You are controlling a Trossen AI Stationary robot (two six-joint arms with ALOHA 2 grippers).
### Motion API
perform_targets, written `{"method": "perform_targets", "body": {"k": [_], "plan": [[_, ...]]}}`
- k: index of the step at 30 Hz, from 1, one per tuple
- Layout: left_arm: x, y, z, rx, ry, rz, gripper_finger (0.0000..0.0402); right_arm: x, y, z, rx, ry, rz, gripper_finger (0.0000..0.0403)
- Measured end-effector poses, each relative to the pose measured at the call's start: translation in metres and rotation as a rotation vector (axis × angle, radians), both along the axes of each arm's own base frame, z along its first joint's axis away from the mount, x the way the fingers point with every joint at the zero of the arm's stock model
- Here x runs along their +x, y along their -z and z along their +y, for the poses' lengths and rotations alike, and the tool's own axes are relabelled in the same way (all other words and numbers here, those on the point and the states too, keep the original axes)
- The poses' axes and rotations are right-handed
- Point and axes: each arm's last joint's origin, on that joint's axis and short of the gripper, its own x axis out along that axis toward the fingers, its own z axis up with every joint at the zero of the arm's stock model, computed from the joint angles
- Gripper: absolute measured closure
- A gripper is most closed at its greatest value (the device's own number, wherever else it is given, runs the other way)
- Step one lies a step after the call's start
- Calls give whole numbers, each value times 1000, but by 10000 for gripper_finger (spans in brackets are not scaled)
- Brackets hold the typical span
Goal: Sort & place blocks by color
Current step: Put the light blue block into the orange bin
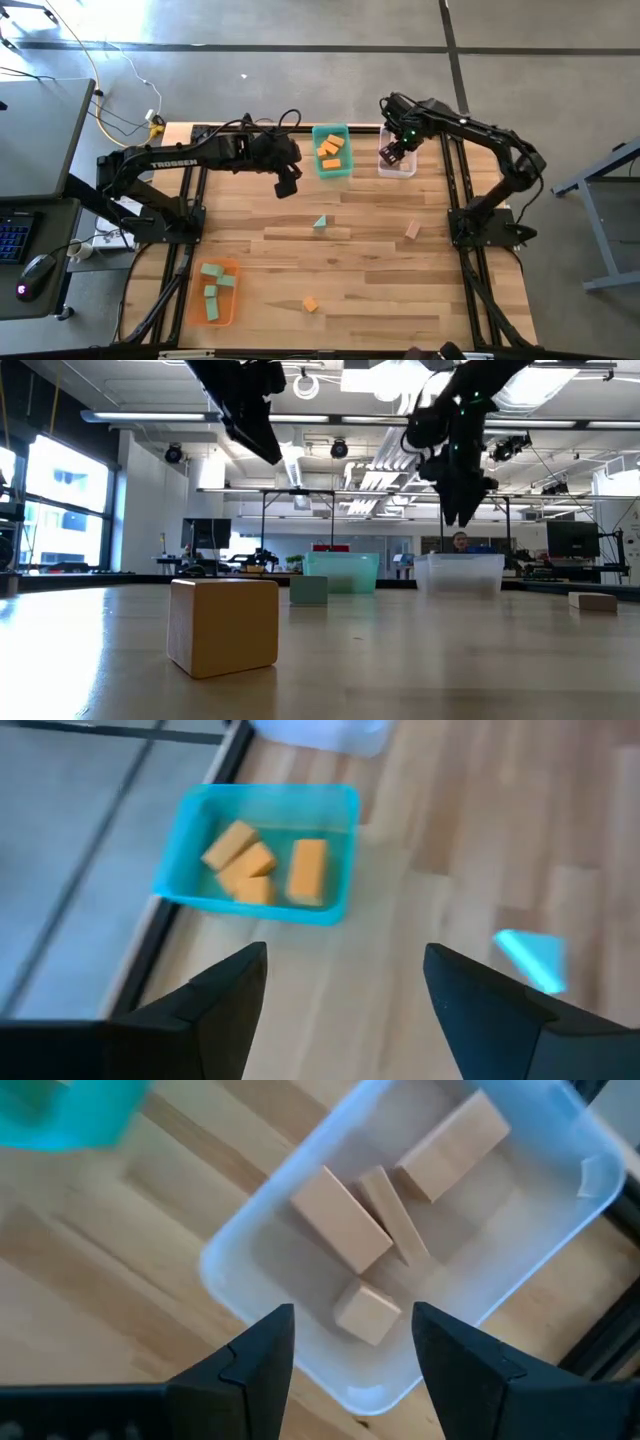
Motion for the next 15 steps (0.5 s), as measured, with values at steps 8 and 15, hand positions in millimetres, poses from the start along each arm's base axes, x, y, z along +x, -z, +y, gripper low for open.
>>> {"method": "perform_targets", "body": {"k": [8,15], "plan": [[13,-3,-24,-95,129,-96,144,-7,-38,26,-101,-2,-138,212],[25,3,-50,-117,196,-86,142,-10,-55,42,-145,-8,-208,212]]}}
